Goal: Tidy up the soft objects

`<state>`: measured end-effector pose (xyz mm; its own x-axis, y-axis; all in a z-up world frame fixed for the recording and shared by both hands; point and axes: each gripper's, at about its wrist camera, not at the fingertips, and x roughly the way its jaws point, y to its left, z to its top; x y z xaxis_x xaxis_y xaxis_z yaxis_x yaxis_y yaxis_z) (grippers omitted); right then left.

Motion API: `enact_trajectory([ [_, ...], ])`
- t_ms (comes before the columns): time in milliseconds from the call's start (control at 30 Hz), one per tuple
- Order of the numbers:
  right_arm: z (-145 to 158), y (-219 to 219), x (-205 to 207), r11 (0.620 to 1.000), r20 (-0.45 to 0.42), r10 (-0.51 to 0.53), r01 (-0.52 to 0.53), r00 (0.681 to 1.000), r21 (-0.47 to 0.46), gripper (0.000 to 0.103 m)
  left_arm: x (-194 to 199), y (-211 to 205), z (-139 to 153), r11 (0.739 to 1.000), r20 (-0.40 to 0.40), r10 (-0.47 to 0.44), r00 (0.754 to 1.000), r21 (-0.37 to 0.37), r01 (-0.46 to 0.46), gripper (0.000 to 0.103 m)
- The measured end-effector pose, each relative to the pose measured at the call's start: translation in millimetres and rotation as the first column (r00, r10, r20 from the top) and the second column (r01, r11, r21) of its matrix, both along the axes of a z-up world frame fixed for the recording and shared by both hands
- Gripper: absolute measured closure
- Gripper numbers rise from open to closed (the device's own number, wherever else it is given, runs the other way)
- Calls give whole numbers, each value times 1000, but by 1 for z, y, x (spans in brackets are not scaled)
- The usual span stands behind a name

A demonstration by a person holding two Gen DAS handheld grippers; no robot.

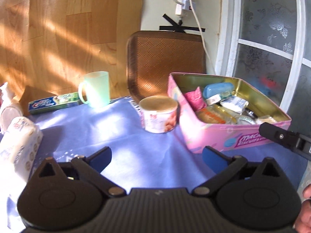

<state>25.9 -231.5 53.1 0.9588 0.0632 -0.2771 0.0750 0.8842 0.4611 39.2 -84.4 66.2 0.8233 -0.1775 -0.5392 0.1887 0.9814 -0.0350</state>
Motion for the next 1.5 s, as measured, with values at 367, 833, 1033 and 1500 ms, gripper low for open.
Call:
enact_trajectory([
  [367,0,41,4,998,-33,64,-65,997,-24,29,-9,36,-9,993,2,111,994,-29,-111,0],
  [833,-9,52,11,997,-87,59,-63,994,-46,23,-5,41,-25,996,-17,91,996,-13,-91,0],
  [1033,-11,50,11,999,-91,39,-42,995,-33,22,-7,36,-30,999,-17,46,999,14,-46,0],
  [1500,-4,59,8,999,-64,40,-41,997,-21,21,-17,46,-22,1000,12,20,1000,-9,-20,0],
])
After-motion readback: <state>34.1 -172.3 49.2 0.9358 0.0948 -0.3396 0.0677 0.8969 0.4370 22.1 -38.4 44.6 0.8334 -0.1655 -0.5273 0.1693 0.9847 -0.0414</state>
